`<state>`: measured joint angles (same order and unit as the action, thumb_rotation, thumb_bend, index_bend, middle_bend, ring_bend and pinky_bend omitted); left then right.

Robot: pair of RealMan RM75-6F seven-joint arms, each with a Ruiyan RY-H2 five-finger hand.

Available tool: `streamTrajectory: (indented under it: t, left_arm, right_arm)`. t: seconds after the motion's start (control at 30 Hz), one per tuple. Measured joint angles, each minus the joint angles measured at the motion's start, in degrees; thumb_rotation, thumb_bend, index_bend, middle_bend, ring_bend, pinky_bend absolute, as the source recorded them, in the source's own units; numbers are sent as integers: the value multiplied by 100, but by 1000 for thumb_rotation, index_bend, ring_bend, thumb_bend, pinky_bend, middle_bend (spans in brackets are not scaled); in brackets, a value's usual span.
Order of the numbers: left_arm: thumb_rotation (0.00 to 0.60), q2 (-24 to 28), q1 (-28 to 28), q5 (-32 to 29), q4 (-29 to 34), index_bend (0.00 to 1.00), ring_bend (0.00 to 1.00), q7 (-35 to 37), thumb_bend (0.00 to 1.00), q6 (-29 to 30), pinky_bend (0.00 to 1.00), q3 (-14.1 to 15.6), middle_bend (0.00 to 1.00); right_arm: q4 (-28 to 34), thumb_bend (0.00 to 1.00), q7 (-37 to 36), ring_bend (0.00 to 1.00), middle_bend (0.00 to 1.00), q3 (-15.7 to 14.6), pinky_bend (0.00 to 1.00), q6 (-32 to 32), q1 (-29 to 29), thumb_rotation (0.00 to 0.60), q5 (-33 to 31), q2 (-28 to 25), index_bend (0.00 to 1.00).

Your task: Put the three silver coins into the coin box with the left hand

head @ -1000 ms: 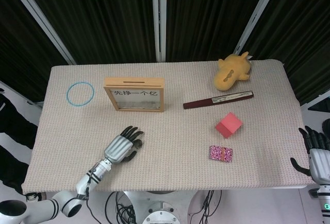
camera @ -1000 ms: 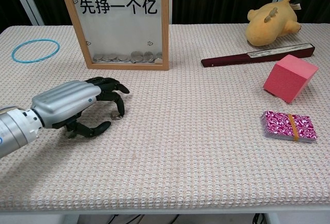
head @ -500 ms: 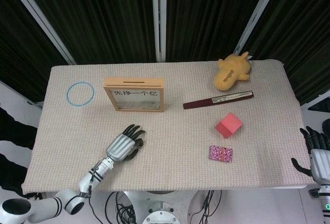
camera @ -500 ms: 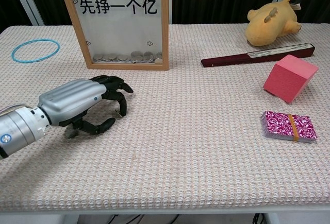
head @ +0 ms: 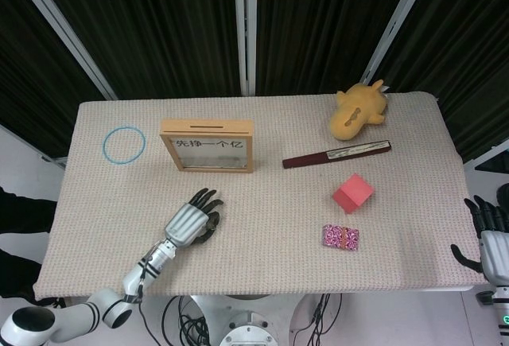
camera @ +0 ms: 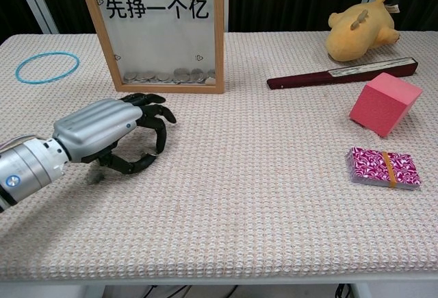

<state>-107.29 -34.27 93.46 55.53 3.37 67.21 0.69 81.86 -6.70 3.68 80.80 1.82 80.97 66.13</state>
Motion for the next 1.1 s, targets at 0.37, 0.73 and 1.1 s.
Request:
streamTrajectory:
  t: [0.37, 0.73, 1.1]
  left_arm:
    - [600, -175, 29, 178, -427, 488, 25, -55, 307, 384, 85, 47, 212]
    - [600, -197, 42, 174, -491, 572, 26, -120, 365, 488, 91, 34, 216]
    - [600, -210, 37, 156, -447, 620, 38, 17, 432, 593, 96, -14, 247]
  right_arm:
    - [50, 214, 45, 0, 0, -3, 0, 19, -10, 600, 8, -19, 0]
    - [95, 214, 78, 0, 0, -12, 0, -6, -7, 600, 2, -45, 0]
    - [101, 214, 65, 0, 0, -5, 0, -23, 1, 600, -7, -62, 0]
